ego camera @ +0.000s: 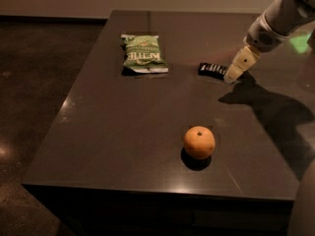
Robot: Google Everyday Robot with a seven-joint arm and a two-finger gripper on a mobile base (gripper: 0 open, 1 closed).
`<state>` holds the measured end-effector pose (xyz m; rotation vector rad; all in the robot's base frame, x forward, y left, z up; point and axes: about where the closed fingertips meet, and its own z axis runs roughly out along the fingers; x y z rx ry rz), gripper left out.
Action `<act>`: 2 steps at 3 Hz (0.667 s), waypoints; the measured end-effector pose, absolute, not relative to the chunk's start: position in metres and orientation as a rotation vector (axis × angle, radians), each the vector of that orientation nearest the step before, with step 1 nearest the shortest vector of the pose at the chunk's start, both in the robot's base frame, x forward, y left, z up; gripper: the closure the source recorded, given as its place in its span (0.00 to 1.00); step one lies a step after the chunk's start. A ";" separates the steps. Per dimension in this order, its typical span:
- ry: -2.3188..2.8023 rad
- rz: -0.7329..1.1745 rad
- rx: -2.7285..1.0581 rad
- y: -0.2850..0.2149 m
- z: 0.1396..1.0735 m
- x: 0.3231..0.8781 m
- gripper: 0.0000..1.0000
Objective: Move rxbar chocolate near orange
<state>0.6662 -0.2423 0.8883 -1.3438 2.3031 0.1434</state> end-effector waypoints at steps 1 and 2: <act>2.312 0.168 -1.309 -0.239 0.872 0.683 0.00; 2.314 0.154 -1.290 -0.236 0.856 0.699 0.00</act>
Offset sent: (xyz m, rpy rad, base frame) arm 0.0424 0.0060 -0.0399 0.0156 -0.0252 -0.0539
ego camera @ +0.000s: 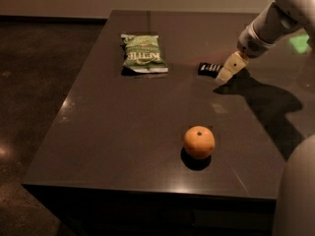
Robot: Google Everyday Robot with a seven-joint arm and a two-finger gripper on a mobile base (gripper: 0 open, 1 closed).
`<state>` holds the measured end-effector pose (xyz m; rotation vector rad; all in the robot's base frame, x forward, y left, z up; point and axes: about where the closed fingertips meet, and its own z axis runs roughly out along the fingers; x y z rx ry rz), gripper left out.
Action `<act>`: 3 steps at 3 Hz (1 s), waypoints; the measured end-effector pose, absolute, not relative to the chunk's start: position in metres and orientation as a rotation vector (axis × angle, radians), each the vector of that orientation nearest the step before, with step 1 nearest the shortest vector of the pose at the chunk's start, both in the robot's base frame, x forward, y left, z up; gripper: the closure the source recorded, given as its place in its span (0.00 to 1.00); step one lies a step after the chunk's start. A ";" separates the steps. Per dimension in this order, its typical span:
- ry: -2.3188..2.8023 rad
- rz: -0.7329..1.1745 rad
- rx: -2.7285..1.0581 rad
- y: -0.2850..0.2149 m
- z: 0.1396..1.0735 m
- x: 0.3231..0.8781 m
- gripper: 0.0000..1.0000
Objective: Move rxbar chocolate near orange
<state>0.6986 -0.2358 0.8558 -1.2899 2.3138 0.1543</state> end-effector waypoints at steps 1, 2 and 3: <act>2.323 0.145 -1.296 -0.235 0.848 0.704 0.19; 2.322 0.167 -1.313 -0.230 0.844 0.705 0.42; 2.314 0.191 -1.330 -0.226 0.846 0.701 0.66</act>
Offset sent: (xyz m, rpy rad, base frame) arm 0.0061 0.0082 -0.0057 0.0079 0.0304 0.0345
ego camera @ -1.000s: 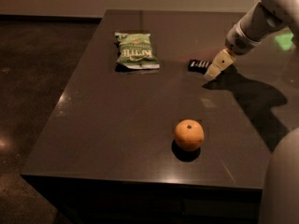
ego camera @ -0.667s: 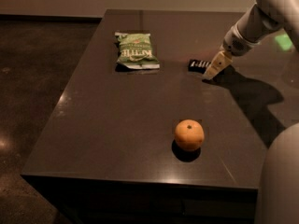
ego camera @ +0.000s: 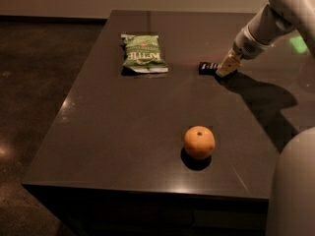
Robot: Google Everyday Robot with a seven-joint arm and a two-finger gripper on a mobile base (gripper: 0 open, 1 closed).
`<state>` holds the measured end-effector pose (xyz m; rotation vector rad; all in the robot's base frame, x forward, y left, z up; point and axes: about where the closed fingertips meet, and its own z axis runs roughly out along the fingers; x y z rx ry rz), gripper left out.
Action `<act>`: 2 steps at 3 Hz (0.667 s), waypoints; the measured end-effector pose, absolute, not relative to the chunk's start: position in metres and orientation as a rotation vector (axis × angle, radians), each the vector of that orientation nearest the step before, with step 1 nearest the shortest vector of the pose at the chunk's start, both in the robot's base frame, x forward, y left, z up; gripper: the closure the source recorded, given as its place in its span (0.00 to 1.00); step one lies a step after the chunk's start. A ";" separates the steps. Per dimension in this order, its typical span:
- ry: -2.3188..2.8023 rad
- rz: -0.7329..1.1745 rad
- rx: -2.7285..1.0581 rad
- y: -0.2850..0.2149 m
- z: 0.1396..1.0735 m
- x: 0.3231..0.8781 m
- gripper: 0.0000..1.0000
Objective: Move rxbar chocolate near orange
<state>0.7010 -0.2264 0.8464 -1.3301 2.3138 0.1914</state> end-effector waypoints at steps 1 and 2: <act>2.303 0.209 -1.340 -0.227 0.850 0.690 0.90; 2.293 0.219 -1.346 -0.230 0.859 0.670 1.00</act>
Offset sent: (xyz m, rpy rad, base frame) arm -0.0719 -0.0097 0.0323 0.0246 -0.0080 0.0296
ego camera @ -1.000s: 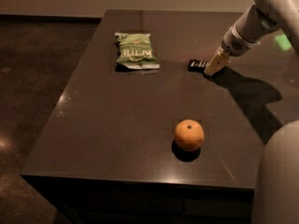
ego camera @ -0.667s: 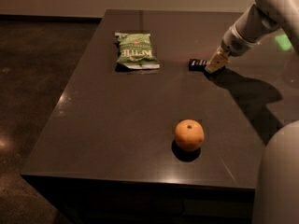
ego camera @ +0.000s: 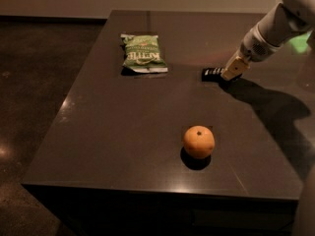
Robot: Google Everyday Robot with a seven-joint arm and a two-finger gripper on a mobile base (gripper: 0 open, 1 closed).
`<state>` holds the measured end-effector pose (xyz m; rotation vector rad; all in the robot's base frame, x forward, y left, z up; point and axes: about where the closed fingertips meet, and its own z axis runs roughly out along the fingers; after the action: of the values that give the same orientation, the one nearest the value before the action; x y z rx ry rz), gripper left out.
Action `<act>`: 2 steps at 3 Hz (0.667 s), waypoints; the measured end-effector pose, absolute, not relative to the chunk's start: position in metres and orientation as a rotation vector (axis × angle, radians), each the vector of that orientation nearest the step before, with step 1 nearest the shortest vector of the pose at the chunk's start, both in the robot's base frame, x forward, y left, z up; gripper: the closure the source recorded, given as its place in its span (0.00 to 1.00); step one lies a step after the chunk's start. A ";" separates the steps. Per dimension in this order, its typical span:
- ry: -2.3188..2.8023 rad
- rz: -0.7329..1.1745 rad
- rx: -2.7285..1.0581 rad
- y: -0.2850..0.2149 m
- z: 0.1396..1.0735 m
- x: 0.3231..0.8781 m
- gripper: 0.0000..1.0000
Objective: Move rxbar chocolate near orange
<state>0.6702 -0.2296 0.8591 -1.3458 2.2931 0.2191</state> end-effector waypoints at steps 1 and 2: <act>2.274 0.239 -1.396 -0.225 0.870 0.635 1.00; 2.243 0.267 -1.490 -0.215 0.877 0.590 1.00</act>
Offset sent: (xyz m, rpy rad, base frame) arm -0.1437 0.0256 0.0285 -0.0243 0.0524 0.2139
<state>0.5898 -0.2147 0.8772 -1.4895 2.2427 0.2667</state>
